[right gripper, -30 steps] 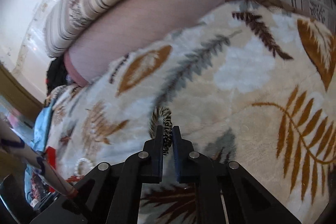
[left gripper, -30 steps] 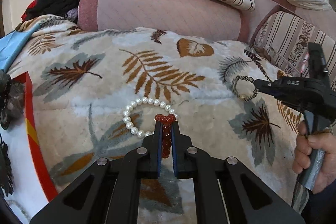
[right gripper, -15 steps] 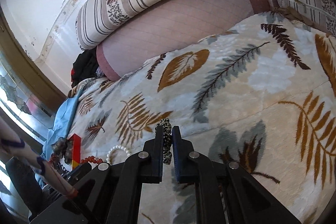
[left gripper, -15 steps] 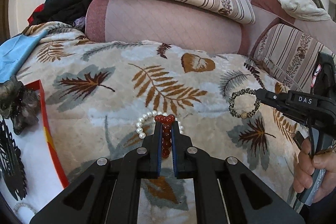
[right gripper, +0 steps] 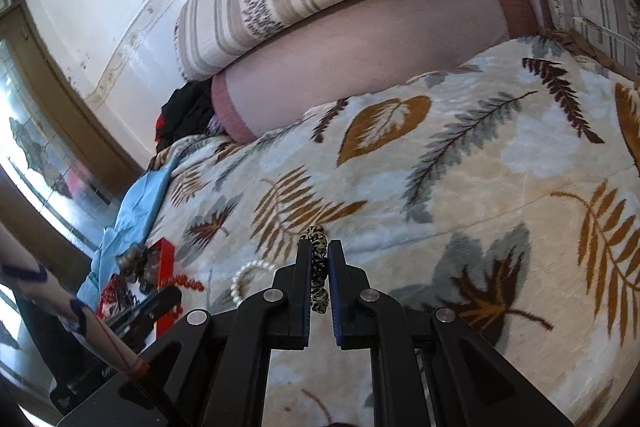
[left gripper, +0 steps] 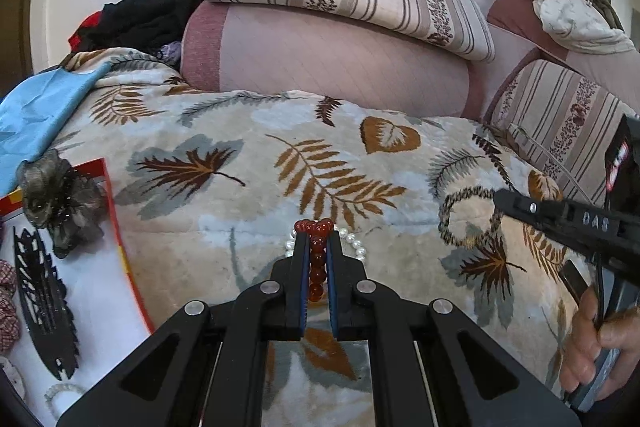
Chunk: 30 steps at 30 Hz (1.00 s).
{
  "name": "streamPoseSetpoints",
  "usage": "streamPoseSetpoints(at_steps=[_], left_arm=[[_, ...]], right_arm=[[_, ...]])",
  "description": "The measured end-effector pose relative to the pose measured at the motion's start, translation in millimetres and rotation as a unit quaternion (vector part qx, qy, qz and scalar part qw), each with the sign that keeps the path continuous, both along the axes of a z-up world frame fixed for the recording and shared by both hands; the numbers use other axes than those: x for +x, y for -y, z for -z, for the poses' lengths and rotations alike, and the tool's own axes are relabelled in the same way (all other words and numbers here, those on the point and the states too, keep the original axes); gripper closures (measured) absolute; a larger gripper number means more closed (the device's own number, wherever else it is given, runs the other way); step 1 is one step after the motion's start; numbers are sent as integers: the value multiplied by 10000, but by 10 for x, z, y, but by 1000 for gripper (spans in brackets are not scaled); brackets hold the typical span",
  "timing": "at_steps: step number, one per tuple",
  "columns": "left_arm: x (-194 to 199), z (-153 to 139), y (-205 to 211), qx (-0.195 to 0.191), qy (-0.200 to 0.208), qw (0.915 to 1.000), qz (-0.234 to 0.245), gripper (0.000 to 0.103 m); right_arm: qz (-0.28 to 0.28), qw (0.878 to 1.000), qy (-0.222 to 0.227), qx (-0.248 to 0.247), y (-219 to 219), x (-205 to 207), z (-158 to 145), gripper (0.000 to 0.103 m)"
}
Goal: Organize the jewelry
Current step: 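Grasp the speckled gold bracelet with the right tool while the left tool lifts the pearl bracelet, then carry the red-beaded bracelet with the left tool while the right tool carries the gold bracelet toward the box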
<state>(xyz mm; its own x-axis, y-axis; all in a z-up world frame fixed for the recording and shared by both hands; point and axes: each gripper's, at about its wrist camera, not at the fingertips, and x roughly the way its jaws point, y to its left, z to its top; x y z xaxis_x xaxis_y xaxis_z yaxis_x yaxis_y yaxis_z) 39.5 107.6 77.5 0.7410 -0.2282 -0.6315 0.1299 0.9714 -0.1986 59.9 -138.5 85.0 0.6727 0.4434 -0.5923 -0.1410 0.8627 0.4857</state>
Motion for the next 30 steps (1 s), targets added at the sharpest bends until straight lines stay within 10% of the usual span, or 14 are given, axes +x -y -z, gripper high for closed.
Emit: streamPoseSetpoints(at_steps=[30], left_arm=[[-137,-94,-260,23,48,9997,-242,96]], right_arm=[[-457,9988,-108,-144,-466,-154,89,94]])
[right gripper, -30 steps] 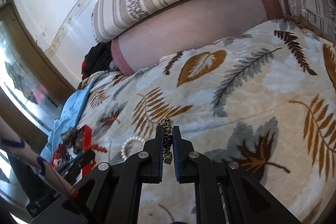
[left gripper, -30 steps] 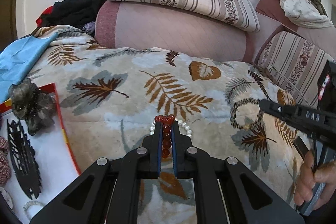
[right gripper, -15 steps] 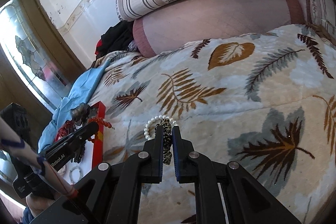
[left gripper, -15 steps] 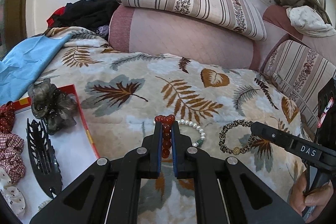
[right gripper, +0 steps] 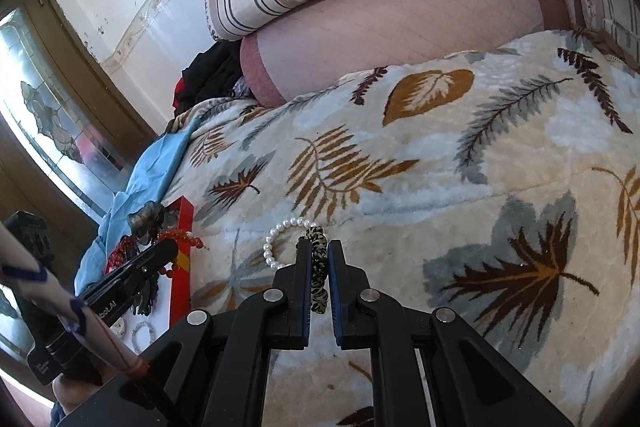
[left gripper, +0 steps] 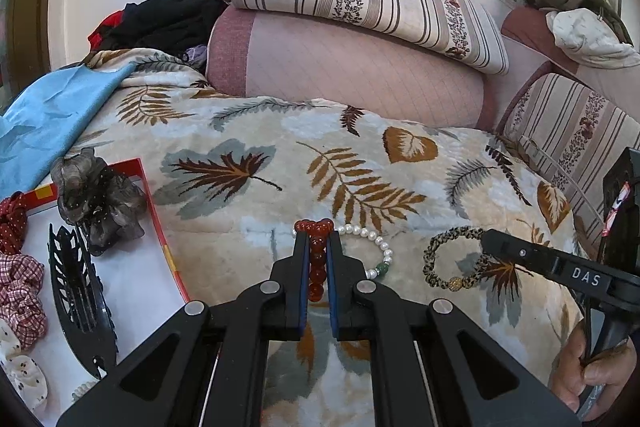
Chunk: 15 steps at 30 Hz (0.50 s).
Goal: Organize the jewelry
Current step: 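Carry the red-beaded bracelet with the left tool while the right tool carries the gold bracelet toward the box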
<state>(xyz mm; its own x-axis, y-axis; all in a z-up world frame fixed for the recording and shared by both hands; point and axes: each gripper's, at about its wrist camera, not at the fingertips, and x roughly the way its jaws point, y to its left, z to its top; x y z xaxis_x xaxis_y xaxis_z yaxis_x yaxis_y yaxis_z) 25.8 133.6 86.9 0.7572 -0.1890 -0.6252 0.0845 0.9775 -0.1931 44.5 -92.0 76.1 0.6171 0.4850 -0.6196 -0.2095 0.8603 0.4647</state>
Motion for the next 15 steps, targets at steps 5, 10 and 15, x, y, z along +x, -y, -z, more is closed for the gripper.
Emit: streamPoseSetpoints(at_steps=[5,10,15], left_arm=[[-6,-1,19,31,21,10000,2,96],[2,-6,-5,0,20,10000,-41,96],[-10,-20,-23,1,43,10000,-37,96]], right_arm=[[7,10000,75,11,9,-26,-51,94],[14,10000,83,21,17,-31,-69,94],[64,9999,127,32,48,-37,-108,94]])
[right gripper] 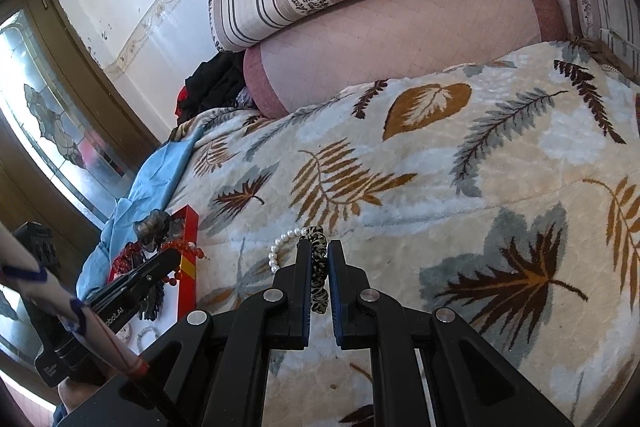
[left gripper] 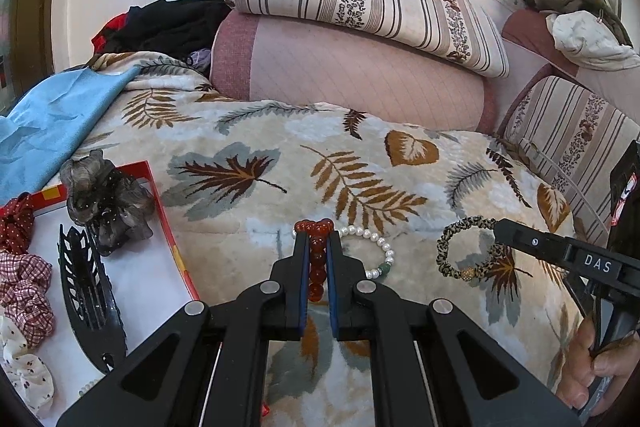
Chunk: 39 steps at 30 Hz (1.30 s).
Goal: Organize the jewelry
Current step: 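Carry the red-beaded bracelet with the left tool while the right tool carries the gold bracelet toward the box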
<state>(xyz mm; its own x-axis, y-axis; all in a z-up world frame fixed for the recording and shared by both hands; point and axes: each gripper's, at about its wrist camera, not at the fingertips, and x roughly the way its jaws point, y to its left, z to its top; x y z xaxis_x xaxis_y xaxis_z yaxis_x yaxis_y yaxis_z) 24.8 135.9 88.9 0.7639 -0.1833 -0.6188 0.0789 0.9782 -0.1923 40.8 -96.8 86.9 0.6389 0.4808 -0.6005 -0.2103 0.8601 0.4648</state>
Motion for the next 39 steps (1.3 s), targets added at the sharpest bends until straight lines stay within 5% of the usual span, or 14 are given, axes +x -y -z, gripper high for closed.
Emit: streamPoseSetpoints(at_steps=[39], left_arm=[[-490,-350,-852,-152,348,9964,-761,96]], right_arm=[[-553,9982,119,-216,-678,-290,-133,94]])
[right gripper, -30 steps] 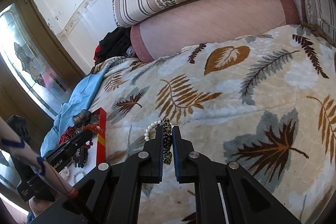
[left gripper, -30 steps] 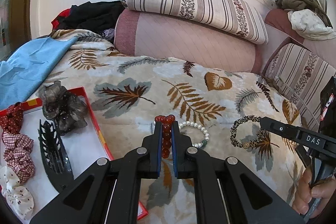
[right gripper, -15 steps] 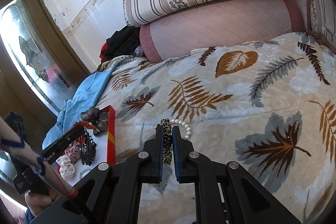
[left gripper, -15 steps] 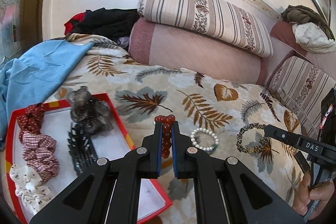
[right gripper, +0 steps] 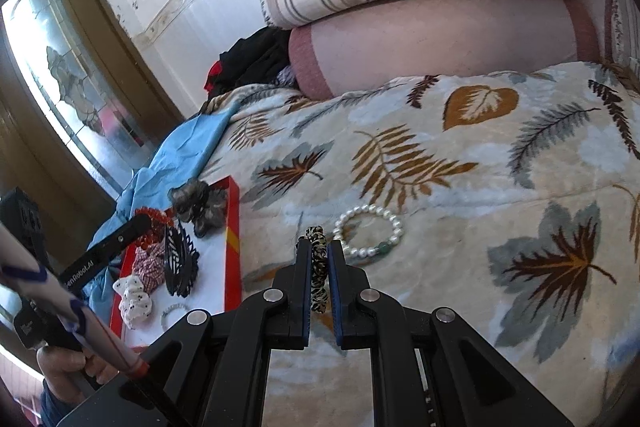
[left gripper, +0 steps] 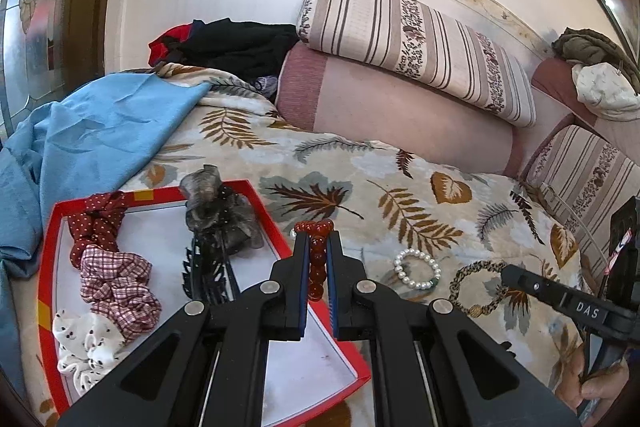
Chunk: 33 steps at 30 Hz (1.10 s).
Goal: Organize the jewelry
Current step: 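Carry the red-beaded bracelet with the left tool while the right tool carries the gold bracelet toward the box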
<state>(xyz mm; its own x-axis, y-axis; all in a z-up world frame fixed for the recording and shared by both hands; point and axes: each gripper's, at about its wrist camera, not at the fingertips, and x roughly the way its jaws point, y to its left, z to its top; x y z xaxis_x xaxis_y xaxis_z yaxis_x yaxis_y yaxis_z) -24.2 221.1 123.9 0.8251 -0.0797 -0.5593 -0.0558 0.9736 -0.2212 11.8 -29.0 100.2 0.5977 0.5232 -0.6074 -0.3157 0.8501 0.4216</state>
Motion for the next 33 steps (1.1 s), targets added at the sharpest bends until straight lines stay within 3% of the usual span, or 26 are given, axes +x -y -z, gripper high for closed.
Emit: streamPoseSetpoints(at_steps=[22,33], left_arm=[[-181,-67,-303,36,42,9997,-238,96],[-353,-165,-770,-121,191,9975,-676,96]], right_arm=[[-390,9990,-11,239,-412,-112,-91,94],[-743,9961,112,456,-826,-199,-296,94]])
